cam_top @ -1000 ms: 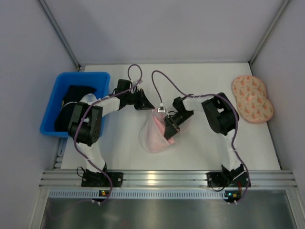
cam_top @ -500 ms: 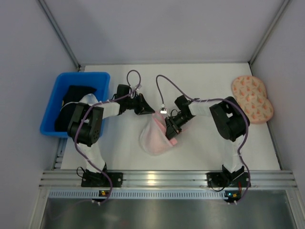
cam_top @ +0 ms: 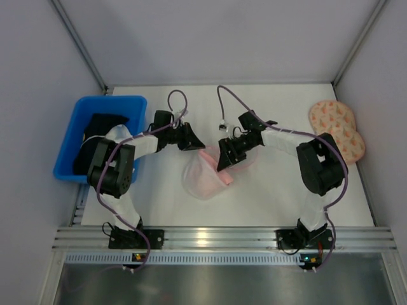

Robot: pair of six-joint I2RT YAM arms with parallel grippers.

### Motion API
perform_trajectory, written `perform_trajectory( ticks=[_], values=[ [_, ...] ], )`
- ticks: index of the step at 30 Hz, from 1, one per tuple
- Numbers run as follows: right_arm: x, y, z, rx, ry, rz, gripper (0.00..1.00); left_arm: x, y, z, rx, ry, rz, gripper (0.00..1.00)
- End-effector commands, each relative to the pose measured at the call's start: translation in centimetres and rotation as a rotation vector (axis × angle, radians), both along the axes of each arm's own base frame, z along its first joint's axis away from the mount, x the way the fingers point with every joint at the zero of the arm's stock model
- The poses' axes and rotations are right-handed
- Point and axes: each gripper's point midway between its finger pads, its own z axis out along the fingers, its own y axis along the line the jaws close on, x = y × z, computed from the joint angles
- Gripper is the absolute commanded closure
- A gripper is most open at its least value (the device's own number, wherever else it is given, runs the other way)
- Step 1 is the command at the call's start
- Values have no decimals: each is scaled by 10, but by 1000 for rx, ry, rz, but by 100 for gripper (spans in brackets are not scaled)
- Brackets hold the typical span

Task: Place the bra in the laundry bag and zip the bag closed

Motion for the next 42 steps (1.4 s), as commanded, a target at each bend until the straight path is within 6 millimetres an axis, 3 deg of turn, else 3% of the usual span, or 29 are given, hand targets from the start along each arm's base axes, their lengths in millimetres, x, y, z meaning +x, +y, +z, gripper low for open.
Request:
perform_trajectory(
  ticks=[1,4,7,10,13,15,16,17,19,24,27,28,34,35,36,39,40,42],
  values=[
    [34,-42,44,-59,-162,-90,20,9,0,31,-3,-128,-27,86],
    [55,-75,64,-96,-234,-174,16,9,-1,34,3,-151,-40,83],
    [79,-110,66,-171,-294,-289,14,11,0,35,13,-169,-57,79],
    [98,-143,44,-278,-294,-378,15,12,1,34,29,-183,-69,76],
    [102,-162,12,-335,-208,-422,17,13,1,33,42,-192,-78,76],
    [104,-161,3,-286,-154,-449,18,13,1,31,42,-193,-85,77],
    [101,-156,-6,-255,-103,-455,18,13,1,32,41,-196,-89,77],
    [108,-152,-6,-216,-123,-460,18,13,0,30,42,-194,-93,78],
    [104,-135,-7,-112,-62,-443,20,13,0,29,41,-205,-106,79],
    [107,-118,-9,-11,-48,-418,27,13,1,37,70,-271,-160,69],
    [104,-113,-5,28,-41,-408,50,15,5,49,113,-345,-197,59],
    [103,-112,-4,37,-45,-412,61,17,6,54,126,-378,-208,57],
    [102,-113,14,53,-104,-403,99,24,18,117,255,-803,-367,42],
    [101,-112,16,60,-103,-399,100,22,18,128,264,-868,-402,39],
    [100,-111,22,71,-111,-394,100,12,21,131,291,-938,-479,32],
    [97,-110,34,96,-128,-384,100,-5,15,138,314,-1026,-596,29],
    [96,-109,42,110,-145,-380,100,-13,18,126,366,-1032,-662,29],
    [92,-108,56,132,-167,-375,100,-35,1,108,431,-1058,-812,31]
  ],
)
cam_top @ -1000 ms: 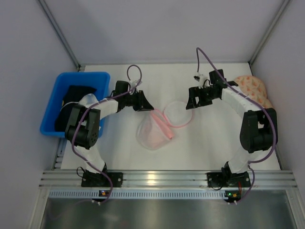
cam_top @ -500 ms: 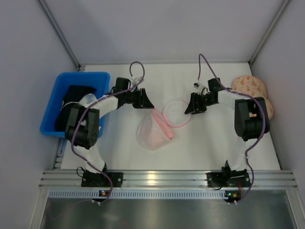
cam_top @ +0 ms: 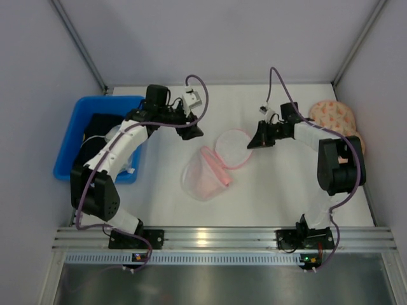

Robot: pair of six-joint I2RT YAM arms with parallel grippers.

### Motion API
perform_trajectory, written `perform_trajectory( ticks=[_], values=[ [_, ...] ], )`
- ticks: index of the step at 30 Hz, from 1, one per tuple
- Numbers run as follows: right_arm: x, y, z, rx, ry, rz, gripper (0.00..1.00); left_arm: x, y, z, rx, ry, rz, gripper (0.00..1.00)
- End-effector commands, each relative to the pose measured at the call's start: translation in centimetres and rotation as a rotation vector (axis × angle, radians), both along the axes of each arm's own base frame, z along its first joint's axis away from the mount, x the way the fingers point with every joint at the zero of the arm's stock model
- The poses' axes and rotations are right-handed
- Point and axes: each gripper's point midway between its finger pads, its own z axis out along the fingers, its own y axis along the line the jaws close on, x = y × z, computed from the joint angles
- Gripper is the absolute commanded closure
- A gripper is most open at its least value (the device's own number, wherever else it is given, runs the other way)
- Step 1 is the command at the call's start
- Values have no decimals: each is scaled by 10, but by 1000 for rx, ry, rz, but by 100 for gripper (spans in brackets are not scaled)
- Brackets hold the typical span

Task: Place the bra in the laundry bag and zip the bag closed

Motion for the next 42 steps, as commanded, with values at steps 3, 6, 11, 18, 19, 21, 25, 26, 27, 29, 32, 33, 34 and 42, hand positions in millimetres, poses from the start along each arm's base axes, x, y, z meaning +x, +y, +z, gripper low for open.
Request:
perform_trajectory(
  ticks=[3,6,11,18,19,21,25,26,27,29,32,33,34,42],
  values=[
    [-6,8,60,81,-154,41,100,-56,-27,-44,274,-157,-329,33],
    [-12,8,74,90,-177,47,100,-73,-44,-58,300,-143,-394,34],
    [-20,9,93,113,-193,40,100,-88,-67,-76,356,-126,-448,44],
    [-31,7,114,136,-207,11,100,-107,-71,-120,472,-99,-456,68],
    [-32,7,117,143,-197,2,100,-104,-69,-126,495,-109,-441,71],
    [-35,5,123,154,-190,-16,100,-109,-62,-145,536,-65,-437,79],
    [-39,-1,141,183,-197,-53,100,-115,-47,-168,586,-53,-440,84],
    [-40,-4,150,190,-212,-68,100,-116,-45,-170,591,-53,-438,85],
    [-41,-6,155,200,-206,-82,100,-117,-43,-173,599,-50,-436,85],
    [-44,-12,165,206,-220,-106,100,-121,-37,-182,619,-23,-435,86],
    [-56,-18,173,211,-218,-131,100,-128,-33,-191,627,-1,-453,86],
    [-59,-20,175,210,-220,-139,100,-129,-33,-190,624,3,-453,86],
    [-64,-21,175,207,-213,-145,100,-130,-33,-190,619,7,-454,85],
    [-84,-45,188,138,-279,-225,100,-132,-71,-110,369,-24,-397,51]
  ],
)
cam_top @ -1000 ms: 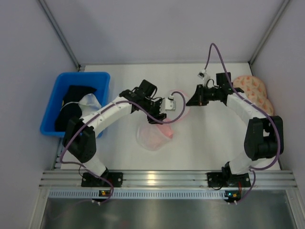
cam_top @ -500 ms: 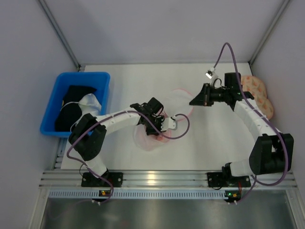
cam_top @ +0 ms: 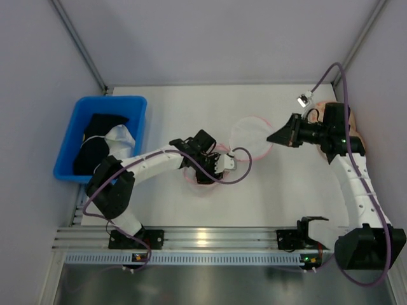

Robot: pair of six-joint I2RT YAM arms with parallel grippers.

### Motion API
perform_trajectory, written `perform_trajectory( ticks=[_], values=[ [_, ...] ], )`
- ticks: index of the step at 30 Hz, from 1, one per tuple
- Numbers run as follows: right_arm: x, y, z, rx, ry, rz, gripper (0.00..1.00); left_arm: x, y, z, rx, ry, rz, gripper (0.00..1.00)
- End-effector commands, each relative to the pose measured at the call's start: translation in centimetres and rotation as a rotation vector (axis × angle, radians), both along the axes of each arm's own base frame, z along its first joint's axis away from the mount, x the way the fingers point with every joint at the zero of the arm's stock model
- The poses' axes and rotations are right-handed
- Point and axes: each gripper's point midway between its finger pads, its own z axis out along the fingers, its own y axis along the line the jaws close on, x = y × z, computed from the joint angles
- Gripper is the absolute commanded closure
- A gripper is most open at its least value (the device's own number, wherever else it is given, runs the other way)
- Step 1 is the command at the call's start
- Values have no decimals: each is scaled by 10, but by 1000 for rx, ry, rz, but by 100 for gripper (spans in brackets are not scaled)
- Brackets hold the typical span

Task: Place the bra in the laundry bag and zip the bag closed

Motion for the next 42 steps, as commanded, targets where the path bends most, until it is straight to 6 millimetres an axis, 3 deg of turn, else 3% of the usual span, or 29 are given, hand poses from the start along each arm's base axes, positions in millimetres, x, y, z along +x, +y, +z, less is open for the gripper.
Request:
perform_trajectory(
  ticks=[1,4,6,9,12,17,19,20,21,24,31,34,38,42],
  values=[
    [-5,-11,5,-36,-35,-44,100,6,-31,81,-234,-54,30,49],
    [-7,-11,0,-43,-32,-45,100,10,-43,120,-342,-78,77,39],
    [-5,-12,-5,-52,-28,-53,100,13,-47,149,-402,-92,111,37],
    [-2,-13,-3,-64,-52,-63,100,13,-50,177,-458,-103,134,37],
    [4,-13,-1,-80,-84,-76,100,10,-48,197,-497,-110,159,37],
    [4,16,1,-201,-225,24,100,19,-42,220,-586,36,392,36],
    [9,21,2,-279,-279,15,100,32,-31,234,-639,95,488,34],
    [5,33,6,-300,-326,59,100,34,-28,239,-669,180,561,33],
    [9,32,7,-330,-345,37,100,47,-19,248,-704,177,611,33],
    [17,32,12,-403,-391,27,100,59,-7,269,-786,260,699,31],
    [20,39,28,-562,-543,35,100,59,-3,276,-814,588,859,22],
    [18,44,28,-610,-574,56,100,60,-5,278,-829,641,892,18],
    [18,50,26,-691,-631,75,100,64,-9,291,-896,711,913,2],
    [16,53,18,-745,-654,89,100,73,-16,287,-895,756,951,2]
  ],
)
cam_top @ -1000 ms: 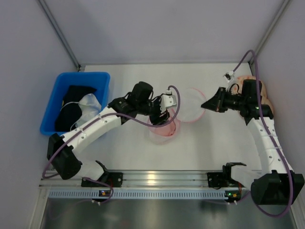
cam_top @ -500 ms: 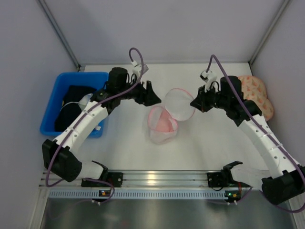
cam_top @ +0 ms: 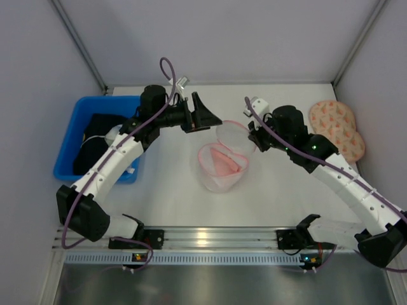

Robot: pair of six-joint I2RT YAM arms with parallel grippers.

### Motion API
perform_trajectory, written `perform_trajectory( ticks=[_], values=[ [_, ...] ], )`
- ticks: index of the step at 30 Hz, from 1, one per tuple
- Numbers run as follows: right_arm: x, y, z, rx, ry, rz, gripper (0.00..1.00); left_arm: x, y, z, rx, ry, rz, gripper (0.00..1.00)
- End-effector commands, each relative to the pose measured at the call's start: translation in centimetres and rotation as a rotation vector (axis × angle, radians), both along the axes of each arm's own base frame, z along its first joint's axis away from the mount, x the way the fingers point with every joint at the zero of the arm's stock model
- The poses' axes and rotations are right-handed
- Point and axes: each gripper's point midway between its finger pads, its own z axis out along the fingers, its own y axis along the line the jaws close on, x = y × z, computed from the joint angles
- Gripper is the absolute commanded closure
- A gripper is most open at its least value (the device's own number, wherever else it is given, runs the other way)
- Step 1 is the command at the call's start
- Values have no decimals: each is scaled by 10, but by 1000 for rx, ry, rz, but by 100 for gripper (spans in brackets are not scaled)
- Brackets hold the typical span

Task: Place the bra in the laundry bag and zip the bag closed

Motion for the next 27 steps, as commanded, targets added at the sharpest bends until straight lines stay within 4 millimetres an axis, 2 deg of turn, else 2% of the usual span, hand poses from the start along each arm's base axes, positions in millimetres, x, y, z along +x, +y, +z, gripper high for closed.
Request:
perform_trajectory(
  ticks=[1,10,15,19,23,24,26,27],
  values=[
    [8,-1,13,-65,-97,-17,100,9,-9,17,-86,43,16,2],
    [10,18,16,-144,-182,31,100,14,-36,-12,-76,165,12,2],
    [6,31,12,-192,-214,67,100,19,-44,-19,-84,197,12,2],
    [3,43,15,-193,-225,106,100,20,-49,-34,-58,215,15,2],
    [-10,55,11,-180,-201,180,100,18,-50,-39,-50,216,1,19],
    [-14,59,10,-167,-191,208,99,17,-50,-41,-50,218,-7,31],
    [-18,61,8,-157,-177,226,98,11,-47,-48,-41,230,-11,41],
    [-21,64,7,-148,-168,250,96,7,-45,-47,-41,225,-17,51]
  ],
)
